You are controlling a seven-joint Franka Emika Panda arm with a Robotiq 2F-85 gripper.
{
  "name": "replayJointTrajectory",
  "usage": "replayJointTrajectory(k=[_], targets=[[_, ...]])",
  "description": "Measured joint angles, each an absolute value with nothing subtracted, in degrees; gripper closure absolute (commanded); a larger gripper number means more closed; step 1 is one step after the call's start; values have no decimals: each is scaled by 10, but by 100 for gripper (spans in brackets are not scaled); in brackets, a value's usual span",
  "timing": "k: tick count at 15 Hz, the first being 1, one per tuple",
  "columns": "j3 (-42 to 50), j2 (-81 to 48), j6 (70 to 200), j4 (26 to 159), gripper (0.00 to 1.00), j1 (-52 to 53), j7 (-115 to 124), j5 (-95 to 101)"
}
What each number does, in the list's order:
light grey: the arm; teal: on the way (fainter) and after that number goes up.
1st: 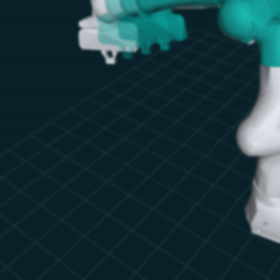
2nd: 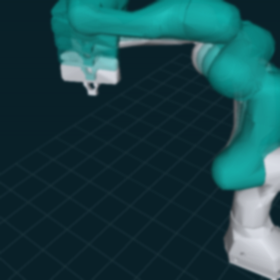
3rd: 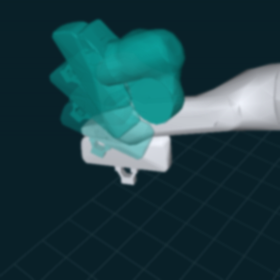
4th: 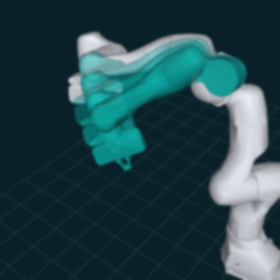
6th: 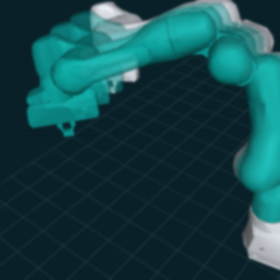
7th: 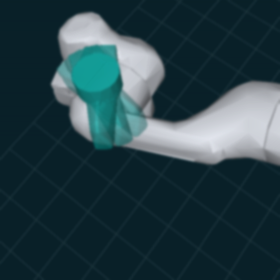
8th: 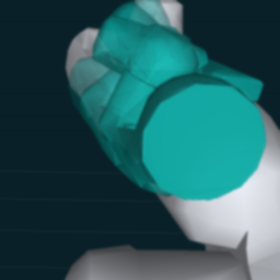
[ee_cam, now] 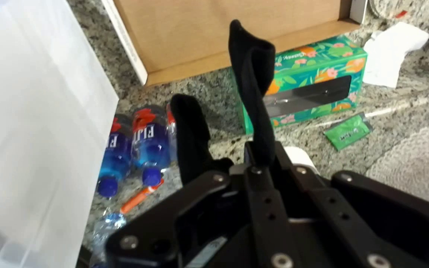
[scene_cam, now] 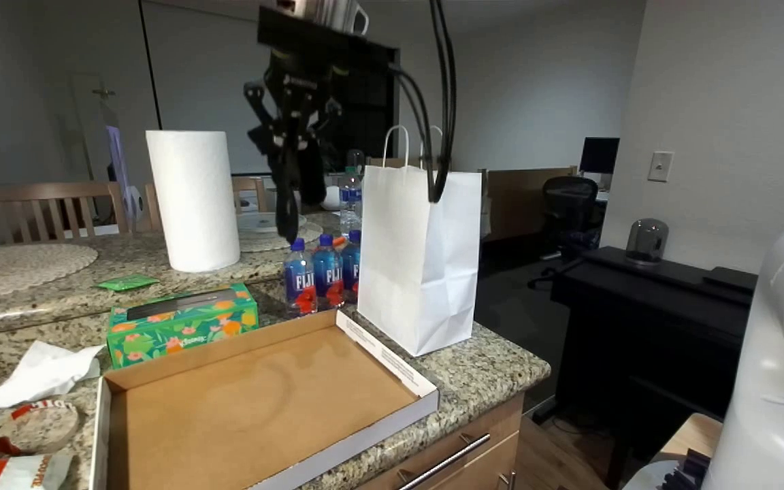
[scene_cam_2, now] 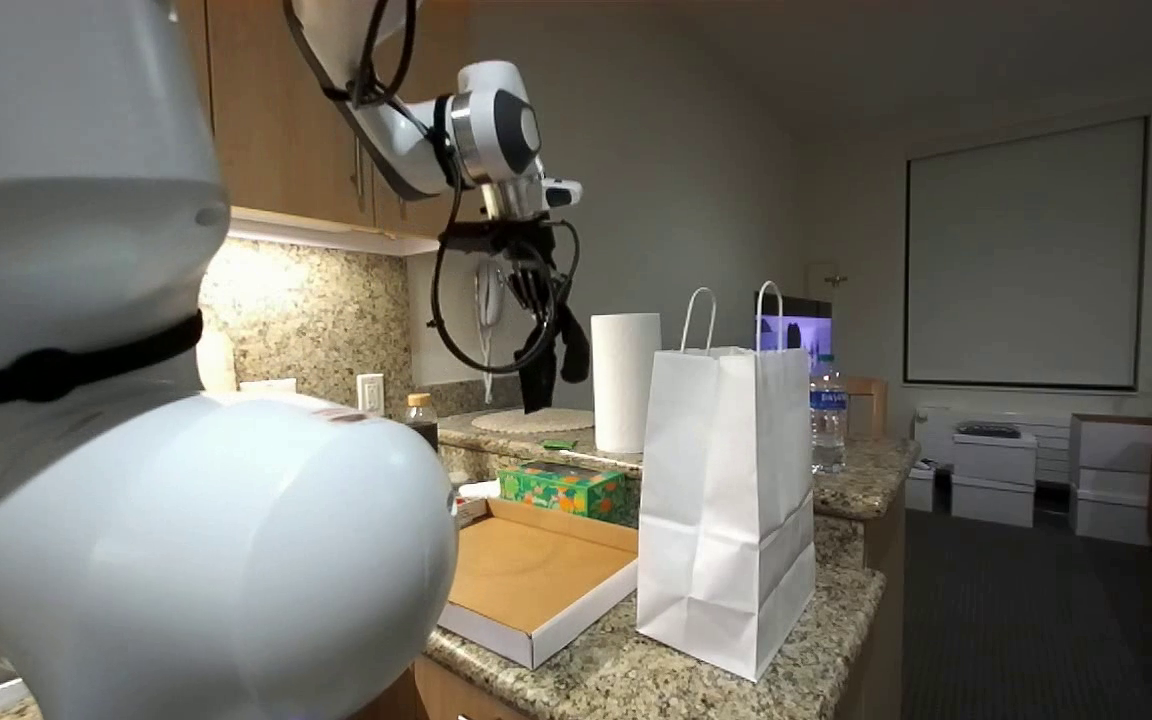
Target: Pick up all the socks from the cover box and put them in the paper bag
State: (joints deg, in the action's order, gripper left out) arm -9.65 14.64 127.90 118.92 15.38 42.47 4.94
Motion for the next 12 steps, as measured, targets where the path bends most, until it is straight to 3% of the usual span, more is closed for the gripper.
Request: replayJointTrajectory(k=[6,12], targets=[[-96,237,1179,1098,92,68,431,49],[-49,244,1135,1057,92,-15,438,26]])
